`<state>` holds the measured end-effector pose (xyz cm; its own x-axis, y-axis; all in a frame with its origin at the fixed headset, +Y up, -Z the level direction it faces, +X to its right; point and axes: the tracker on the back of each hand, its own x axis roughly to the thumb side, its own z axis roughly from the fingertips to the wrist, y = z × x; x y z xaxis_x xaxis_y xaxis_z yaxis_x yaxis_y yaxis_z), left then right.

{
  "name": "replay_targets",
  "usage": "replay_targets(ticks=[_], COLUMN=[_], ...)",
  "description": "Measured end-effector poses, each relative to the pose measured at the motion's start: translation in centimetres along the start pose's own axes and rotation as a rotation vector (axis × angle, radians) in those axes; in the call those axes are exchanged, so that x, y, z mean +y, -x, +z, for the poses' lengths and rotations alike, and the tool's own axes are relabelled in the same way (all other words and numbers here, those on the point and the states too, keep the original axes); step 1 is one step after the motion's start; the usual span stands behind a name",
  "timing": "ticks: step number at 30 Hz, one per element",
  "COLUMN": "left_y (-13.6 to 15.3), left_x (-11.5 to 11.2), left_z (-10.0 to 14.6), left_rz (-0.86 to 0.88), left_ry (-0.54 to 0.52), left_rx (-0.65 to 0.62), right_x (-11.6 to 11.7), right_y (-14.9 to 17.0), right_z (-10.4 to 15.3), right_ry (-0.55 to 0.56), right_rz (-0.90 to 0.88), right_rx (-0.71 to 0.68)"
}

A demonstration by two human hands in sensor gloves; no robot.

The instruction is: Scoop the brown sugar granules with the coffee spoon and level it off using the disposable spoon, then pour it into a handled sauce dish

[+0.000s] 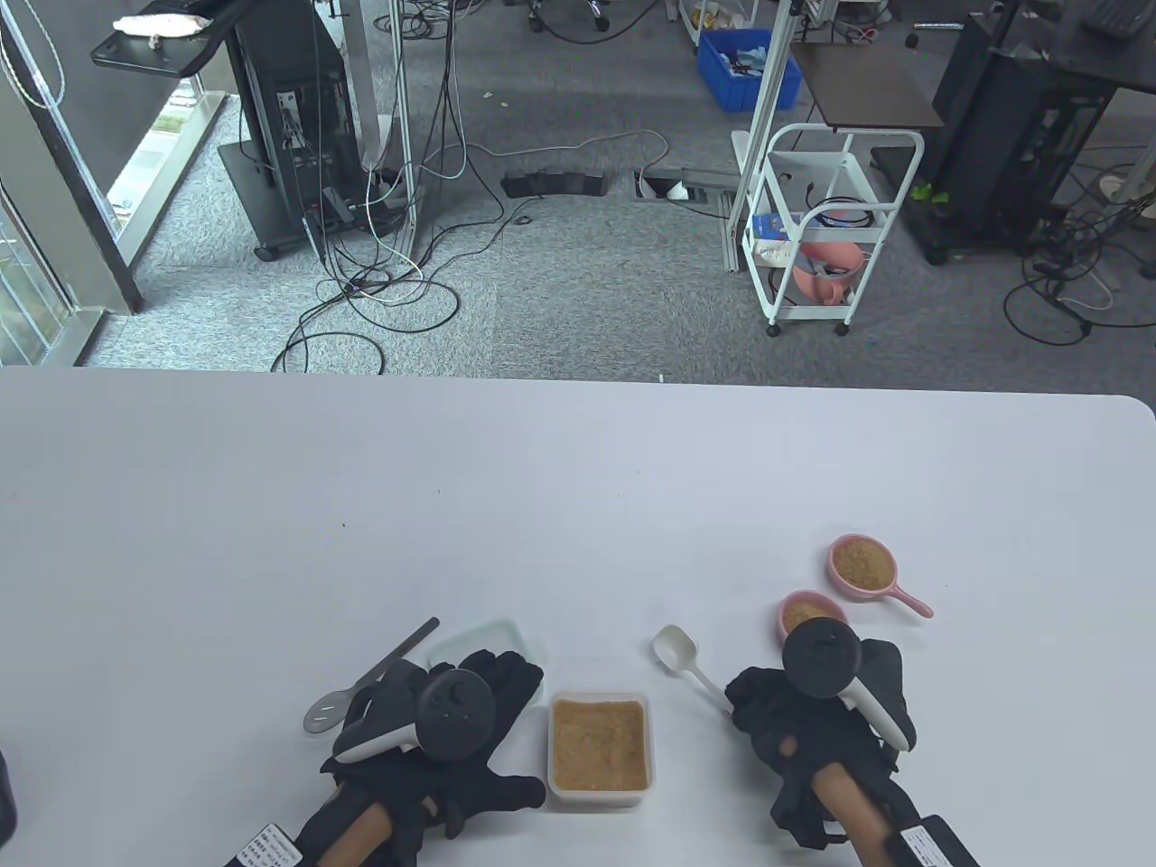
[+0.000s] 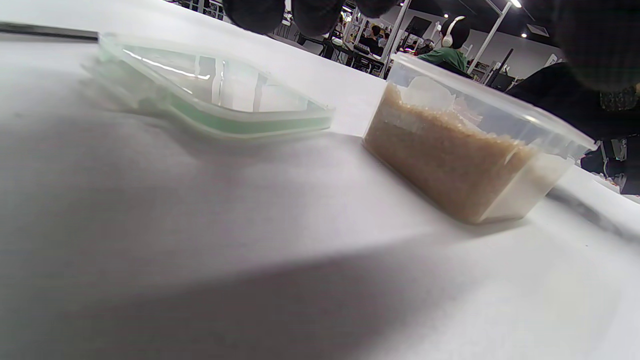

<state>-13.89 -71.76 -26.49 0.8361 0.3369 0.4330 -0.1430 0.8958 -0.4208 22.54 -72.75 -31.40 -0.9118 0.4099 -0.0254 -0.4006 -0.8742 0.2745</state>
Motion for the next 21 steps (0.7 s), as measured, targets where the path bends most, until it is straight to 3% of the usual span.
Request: replay_targets(ticks=[21], left_y=[-0.1], left_x=[-0.1], left_z=[0.0], left_rz=[-0.004], left_ry=[0.005], left_rx=[0.001], right_x=[0.1], right_y=[-1.9], right_z=[0.6], right_ry=[0.074], right_rz=[0.276], right_rx=[-0.032])
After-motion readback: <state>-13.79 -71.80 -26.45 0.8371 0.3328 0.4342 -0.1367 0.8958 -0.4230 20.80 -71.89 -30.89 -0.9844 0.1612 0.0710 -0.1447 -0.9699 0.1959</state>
